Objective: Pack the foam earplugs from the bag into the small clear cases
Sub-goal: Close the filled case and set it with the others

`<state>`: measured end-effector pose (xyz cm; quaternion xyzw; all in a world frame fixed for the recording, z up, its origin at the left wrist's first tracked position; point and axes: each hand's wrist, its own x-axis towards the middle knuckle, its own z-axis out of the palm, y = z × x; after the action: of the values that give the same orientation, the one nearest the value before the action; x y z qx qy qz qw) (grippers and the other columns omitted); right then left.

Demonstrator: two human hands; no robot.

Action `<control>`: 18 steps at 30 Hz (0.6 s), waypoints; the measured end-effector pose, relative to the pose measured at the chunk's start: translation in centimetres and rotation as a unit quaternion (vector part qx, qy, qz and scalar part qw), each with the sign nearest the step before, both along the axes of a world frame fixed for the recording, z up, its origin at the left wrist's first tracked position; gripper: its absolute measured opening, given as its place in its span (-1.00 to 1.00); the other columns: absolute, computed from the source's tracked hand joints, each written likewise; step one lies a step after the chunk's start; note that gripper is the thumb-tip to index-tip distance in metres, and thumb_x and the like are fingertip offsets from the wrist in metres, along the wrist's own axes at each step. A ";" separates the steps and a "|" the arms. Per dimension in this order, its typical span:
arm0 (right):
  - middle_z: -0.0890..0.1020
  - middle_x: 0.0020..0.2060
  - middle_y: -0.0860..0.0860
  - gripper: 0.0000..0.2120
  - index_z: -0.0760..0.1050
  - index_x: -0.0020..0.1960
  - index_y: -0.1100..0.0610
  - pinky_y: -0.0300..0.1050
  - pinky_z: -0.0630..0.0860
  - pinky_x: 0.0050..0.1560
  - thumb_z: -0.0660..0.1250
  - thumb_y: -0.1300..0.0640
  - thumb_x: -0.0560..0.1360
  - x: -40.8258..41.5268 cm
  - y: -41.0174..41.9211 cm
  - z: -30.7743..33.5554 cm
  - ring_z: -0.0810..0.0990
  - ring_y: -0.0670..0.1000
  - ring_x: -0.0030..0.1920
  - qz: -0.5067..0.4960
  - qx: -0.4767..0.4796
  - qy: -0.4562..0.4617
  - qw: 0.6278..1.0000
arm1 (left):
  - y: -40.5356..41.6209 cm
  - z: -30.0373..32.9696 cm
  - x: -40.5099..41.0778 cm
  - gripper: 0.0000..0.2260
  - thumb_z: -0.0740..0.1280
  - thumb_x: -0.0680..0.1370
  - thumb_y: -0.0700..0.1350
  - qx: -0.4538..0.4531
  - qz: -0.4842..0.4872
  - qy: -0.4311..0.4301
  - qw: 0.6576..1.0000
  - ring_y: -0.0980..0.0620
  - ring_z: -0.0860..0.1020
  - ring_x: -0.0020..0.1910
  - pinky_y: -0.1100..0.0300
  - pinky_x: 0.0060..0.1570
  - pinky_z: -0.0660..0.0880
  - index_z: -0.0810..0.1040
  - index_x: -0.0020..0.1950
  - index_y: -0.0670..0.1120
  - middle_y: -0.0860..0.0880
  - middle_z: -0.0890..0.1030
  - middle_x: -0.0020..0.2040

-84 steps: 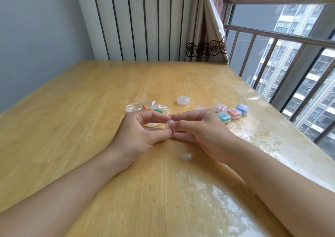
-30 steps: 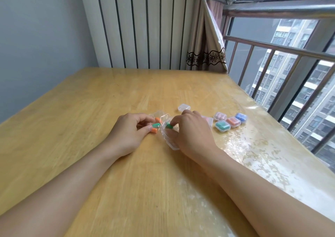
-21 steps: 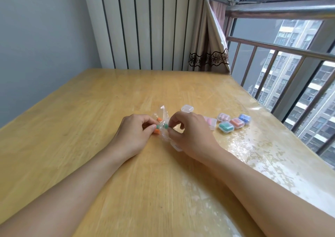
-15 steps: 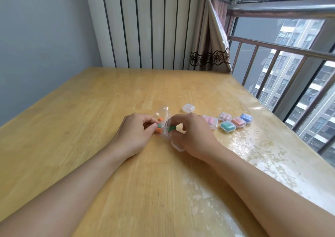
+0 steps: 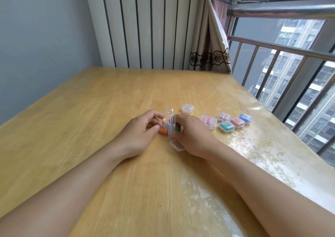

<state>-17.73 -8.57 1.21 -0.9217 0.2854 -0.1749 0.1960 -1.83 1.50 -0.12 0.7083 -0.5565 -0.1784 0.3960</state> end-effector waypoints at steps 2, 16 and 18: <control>0.46 -0.20 -0.05 -0.76 0.30 -0.21 -0.04 -0.06 0.32 -0.19 0.28 0.11 0.57 0.0 0.0 -0.1 0.42 0.02 -0.15 -0.007 -0.008 0.016 1.000 | -0.1 -0.2 -0.3 -0.72 0.29 0.61 -0.22 -0.012 0.008 -0.052 0.999 0.22 0.58 0.12 0.14 0.26 0.47 0.54 0.25 0.06 0.16 0.63 0.04; 0.57 -0.26 -0.07 -0.90 0.50 -0.10 -0.05 -0.02 0.48 -0.26 0.29 0.14 0.54 -0.3 0.2 -0.2 0.53 0.00 -0.26 -0.032 0.016 -0.044 0.998 | -0.3 0.0 -0.3 -0.62 0.34 0.58 -0.22 -0.041 0.045 -0.124 0.990 0.13 0.54 -0.01 0.50 -0.07 0.33 0.53 0.37 0.02 0.09 0.56 -0.05; 0.59 -0.20 -0.07 -0.91 0.54 -0.01 -0.04 0.00 0.54 -0.17 0.29 0.13 0.57 -0.6 0.2 0.0 0.55 -0.03 -0.21 -0.022 0.012 -0.066 0.998 | -0.2 0.0 0.1 -0.62 0.31 0.59 -0.24 -0.035 0.054 -0.136 0.989 0.11 0.54 0.01 0.46 -0.02 0.33 0.53 0.39 0.03 0.09 0.56 -0.06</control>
<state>-18.30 -8.35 1.21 -0.8994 0.2941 -0.2360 0.2210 -1.78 1.26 -0.09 0.7407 -0.5718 -0.0394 0.3504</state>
